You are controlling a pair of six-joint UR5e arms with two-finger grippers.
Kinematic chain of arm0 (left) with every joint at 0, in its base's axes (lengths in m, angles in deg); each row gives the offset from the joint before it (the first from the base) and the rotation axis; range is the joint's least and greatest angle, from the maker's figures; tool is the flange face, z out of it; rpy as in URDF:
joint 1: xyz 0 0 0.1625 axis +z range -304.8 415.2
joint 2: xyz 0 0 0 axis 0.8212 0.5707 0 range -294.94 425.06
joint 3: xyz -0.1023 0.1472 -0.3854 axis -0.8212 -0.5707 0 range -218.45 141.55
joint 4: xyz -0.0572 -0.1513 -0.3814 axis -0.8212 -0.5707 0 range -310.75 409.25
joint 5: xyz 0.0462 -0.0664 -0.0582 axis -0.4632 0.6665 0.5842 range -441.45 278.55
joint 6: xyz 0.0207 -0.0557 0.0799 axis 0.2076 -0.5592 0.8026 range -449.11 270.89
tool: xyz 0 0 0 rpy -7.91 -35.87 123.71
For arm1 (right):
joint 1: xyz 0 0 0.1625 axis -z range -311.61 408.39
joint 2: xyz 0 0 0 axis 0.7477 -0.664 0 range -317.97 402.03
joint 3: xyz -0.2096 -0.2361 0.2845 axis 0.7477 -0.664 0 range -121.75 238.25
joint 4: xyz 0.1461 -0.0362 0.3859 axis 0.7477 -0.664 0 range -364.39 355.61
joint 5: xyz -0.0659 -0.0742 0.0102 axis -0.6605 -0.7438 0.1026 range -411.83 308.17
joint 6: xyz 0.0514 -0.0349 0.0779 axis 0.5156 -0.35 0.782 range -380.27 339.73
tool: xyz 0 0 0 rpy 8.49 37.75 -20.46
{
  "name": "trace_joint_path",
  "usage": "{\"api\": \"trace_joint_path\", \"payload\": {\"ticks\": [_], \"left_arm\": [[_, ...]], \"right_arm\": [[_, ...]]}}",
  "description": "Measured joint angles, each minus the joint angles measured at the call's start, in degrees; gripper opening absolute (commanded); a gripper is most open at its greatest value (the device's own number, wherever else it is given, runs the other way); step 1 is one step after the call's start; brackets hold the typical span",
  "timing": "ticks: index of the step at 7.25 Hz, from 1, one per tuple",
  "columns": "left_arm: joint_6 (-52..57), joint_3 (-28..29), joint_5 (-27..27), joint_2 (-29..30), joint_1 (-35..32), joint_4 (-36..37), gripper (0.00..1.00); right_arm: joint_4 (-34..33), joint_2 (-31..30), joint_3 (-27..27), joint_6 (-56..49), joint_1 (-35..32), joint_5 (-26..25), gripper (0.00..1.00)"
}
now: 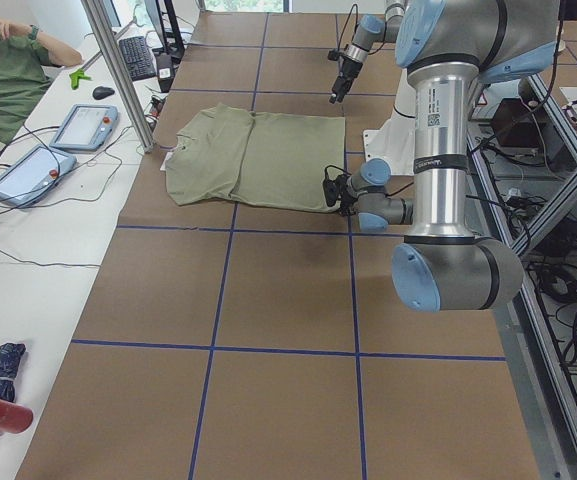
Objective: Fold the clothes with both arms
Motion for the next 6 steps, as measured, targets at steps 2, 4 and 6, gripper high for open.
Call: {"api": "trace_joint_path", "payload": {"ticks": [2,4,6], "left_arm": [[0.11,-0.11,-0.11,-0.14,0.59,0.11,0.00],[0.65,-1.53,-0.03,-0.34,0.63,0.17,0.00],[0.85,-2.63,0.44,0.18,0.61,0.23,0.00]], "right_arm": [[-0.02,0.02,-0.23,0.00,0.14,-0.05,1.00],[-1.04,-0.12,-0.94,1.43,0.86,0.13,1.00],[-8.46,-0.01,-1.02,10.35,3.00,0.21,0.96]]}}
